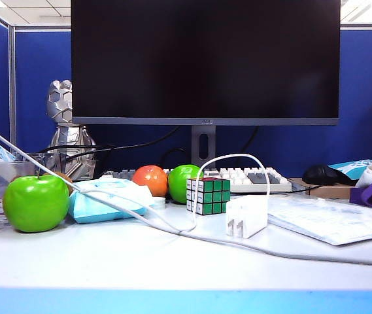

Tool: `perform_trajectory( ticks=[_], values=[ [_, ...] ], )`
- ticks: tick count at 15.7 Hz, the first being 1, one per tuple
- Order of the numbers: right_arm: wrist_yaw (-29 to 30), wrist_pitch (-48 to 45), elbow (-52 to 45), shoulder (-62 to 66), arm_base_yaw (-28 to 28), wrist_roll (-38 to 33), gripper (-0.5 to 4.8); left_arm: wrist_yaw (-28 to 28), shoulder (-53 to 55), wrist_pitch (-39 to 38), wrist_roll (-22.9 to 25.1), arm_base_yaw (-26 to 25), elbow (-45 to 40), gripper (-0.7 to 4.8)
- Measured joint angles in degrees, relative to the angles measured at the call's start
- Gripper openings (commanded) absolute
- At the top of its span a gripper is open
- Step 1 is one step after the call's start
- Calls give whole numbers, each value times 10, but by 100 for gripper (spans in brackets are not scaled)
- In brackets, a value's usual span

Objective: Pick up the Type-C charging cable and the charging base, insert one end of the Type-C charger into the corresponding slot on the base, and finally place the plugged-in charger back on the table.

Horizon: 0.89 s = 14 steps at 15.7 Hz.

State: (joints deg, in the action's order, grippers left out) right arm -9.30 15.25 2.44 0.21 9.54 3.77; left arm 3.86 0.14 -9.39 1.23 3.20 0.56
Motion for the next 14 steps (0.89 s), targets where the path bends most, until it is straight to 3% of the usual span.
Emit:
perform_trajectory(
  ticks=[14],
  values=[
    [3, -61, -19, 0, -3, 19, 9, 0, 0, 0, 0, 0, 0, -5]
  ],
)
